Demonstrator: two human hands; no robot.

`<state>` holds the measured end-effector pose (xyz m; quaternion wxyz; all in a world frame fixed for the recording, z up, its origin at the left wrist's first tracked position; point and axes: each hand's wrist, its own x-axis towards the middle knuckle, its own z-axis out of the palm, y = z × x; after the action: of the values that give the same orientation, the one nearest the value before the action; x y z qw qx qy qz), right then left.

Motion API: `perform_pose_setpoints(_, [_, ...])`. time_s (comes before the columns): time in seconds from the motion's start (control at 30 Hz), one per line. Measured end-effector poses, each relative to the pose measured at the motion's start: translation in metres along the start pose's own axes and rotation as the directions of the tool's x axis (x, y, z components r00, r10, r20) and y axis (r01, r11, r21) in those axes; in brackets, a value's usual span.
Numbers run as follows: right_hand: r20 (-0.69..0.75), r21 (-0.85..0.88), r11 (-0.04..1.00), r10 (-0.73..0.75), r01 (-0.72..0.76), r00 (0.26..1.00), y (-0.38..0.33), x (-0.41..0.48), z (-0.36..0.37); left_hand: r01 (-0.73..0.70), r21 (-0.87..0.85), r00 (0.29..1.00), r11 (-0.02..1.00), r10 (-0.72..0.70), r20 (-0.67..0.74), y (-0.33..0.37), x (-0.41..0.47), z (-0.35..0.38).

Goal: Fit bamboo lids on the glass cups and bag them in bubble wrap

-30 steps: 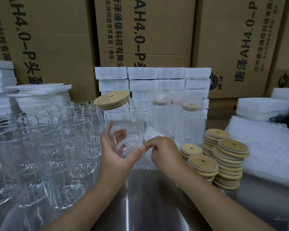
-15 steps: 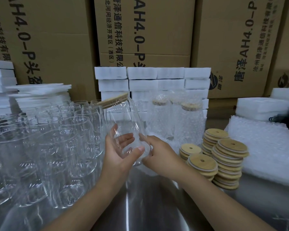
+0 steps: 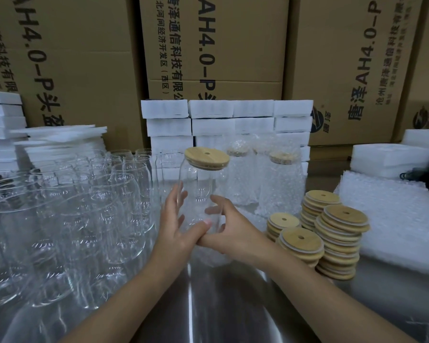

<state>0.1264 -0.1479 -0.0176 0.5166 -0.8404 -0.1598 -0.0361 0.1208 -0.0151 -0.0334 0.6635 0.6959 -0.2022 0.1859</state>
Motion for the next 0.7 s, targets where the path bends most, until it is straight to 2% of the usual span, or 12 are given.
perform_pose_setpoints(0.1, [-0.185,0.060,0.998,0.014,-0.003,0.983,-0.002,0.003,0.003,0.016,-0.058,1.000,0.998,-0.018,-0.025,0.004,0.001,-0.001])
perform_pose_setpoints(0.17, [-0.290,0.049,0.999,-0.006,0.021,0.957,-0.001,0.003,0.002,-0.018,-0.026,0.996,1.000,0.016,-0.090,0.006,0.002,-0.001])
perform_pose_setpoints(0.27, [-0.355,0.016,0.996,-0.072,0.083,0.932,-0.002,0.002,0.001,-0.028,0.041,0.982,0.999,0.036,-0.185,0.005,0.005,-0.002])
perform_pose_setpoints(0.37, [-0.403,0.024,0.994,-0.091,0.110,0.911,-0.002,0.001,-0.001,0.121,0.007,0.976,0.993,-0.118,-0.183,0.002,0.006,-0.001])
perform_pose_setpoints(0.5, [-0.484,0.048,0.990,-0.096,0.136,0.870,-0.001,0.002,-0.003,0.360,-0.219,0.907,0.907,-0.395,-0.146,-0.003,0.010,0.002])
perform_pose_setpoints(0.6, [-0.541,0.040,0.987,-0.108,0.154,0.834,0.001,0.004,-0.002,0.416,-0.281,0.877,0.865,-0.464,-0.129,-0.005,0.011,0.006])
perform_pose_setpoints(0.7, [-0.583,0.030,0.987,-0.112,0.159,0.805,0.001,0.005,-0.003,0.389,-0.311,0.879,0.867,-0.451,-0.157,-0.006,0.011,0.007])
